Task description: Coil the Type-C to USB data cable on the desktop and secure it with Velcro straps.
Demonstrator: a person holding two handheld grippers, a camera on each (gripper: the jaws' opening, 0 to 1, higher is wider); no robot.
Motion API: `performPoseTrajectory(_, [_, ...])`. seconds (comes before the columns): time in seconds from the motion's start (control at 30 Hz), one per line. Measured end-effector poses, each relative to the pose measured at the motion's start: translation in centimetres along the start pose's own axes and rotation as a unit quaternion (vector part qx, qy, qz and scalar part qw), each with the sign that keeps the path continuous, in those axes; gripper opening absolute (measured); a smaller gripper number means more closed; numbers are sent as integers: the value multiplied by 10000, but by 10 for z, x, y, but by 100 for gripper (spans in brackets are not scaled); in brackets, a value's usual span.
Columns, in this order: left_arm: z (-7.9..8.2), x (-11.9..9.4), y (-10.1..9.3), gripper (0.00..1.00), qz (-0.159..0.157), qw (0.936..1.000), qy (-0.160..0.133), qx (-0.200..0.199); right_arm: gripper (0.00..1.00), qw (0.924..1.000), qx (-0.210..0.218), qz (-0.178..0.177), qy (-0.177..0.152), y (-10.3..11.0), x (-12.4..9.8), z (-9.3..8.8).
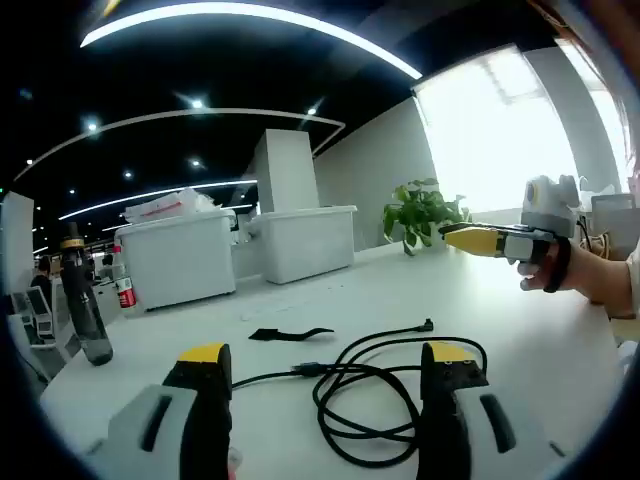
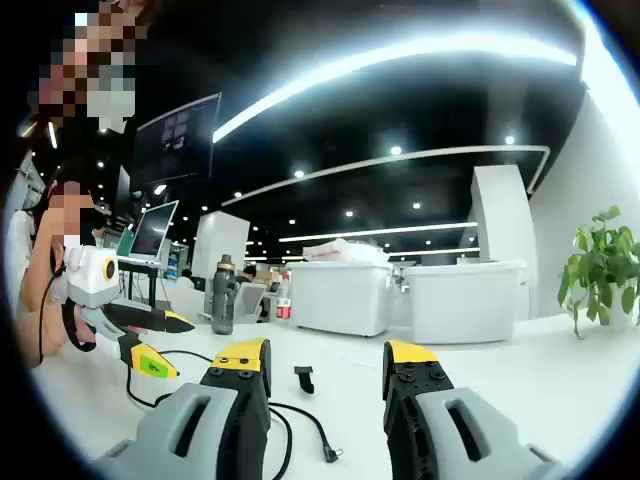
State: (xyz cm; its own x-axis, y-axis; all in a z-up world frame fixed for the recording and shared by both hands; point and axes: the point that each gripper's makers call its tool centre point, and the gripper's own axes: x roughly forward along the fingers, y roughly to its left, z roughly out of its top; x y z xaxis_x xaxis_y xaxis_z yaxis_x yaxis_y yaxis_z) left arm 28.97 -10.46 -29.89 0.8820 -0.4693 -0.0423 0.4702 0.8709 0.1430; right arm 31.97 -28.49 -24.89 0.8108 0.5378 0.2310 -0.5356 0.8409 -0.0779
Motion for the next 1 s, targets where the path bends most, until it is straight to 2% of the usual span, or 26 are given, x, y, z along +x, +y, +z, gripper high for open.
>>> performPoseTrajectory(0.17, [-4, 2, -4, 70, -63, 9998, 112, 128, 43, 10000, -32, 12, 28, 0, 0, 1])
performPoseTrajectory(0.43, [-3, 4, 0, 71, -37, 9999, 97, 83, 44, 10000, -26, 0, 27, -1, 3, 1])
performPoseTrajectory(0.67, [-10, 7, -2, 72, -77, 9992, 258, 288, 44, 10000, -24, -2, 27, -2, 5, 1])
performPoseTrajectory(0.73, [-8, 7, -6, 74, -167, 9991, 220, 325, 44, 10000, -11, 4, 32, -2, 5, 1])
performPoseTrajectory(0.77, [1, 8, -14, 78, -331, 9993, -3, 196, 44, 10000, -3, 12, 33, -1, 5, 1])
performPoseTrajectory(0.83, [5, 7, -22, 87, -488, 9984, -107, -265, 44, 10000, 6, 30, 33, 0, 5, 1])
performPoseTrajectory(0.87, [7, 7, -23, 88, -566, 9977, -146, -336, 44, 10000, -6, 41, 41, 0, 6, 0])
performPoseTrajectory(1.0, [1, 6, -16, 83, -383, 9992, -27, -140, 44, 9999, -57, 52, 73, 1, 5, -1])
